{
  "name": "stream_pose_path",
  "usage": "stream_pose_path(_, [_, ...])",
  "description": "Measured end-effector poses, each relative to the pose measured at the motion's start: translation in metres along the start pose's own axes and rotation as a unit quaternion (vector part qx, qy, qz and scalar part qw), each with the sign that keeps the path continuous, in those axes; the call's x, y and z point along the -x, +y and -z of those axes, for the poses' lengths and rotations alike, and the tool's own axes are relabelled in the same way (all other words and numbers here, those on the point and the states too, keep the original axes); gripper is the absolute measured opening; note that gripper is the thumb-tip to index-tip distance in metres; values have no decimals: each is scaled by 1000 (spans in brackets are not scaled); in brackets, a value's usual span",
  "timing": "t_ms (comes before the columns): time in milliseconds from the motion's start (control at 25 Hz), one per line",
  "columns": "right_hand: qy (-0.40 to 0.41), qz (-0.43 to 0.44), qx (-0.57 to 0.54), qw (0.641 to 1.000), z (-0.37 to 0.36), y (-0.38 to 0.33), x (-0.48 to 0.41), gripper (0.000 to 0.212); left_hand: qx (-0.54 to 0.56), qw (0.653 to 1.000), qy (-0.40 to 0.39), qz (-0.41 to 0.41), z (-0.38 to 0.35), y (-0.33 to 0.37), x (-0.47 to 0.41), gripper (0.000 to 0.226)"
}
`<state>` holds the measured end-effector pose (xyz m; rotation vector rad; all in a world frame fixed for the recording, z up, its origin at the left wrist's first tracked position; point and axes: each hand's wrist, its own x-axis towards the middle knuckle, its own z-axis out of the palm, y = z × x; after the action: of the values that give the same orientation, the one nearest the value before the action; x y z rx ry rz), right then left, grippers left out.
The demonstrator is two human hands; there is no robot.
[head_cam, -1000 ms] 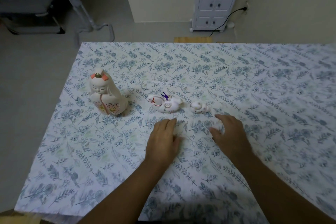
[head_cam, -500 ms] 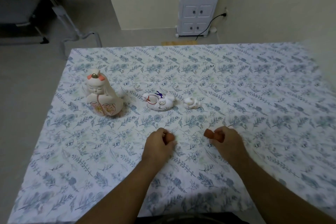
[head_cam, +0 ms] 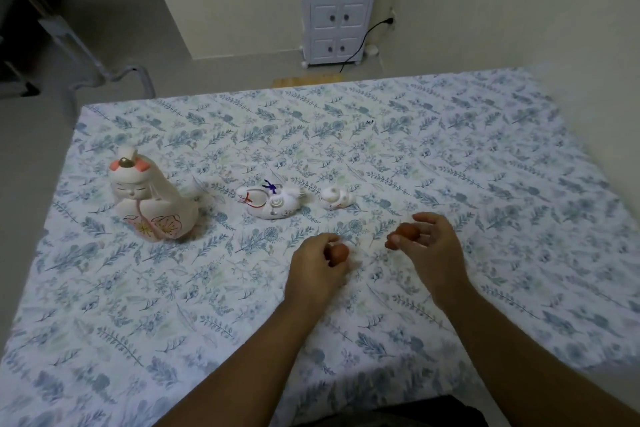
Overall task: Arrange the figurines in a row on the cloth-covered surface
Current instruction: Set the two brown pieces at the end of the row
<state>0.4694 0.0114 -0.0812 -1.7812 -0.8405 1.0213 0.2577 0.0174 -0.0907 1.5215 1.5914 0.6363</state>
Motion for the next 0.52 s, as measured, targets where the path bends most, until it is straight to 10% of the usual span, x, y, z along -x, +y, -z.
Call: stream_pose_path(520, [-282, 201, 141, 927, 46, 2, -152, 50, 37, 989, 135, 38, -105, 75, -110, 34])
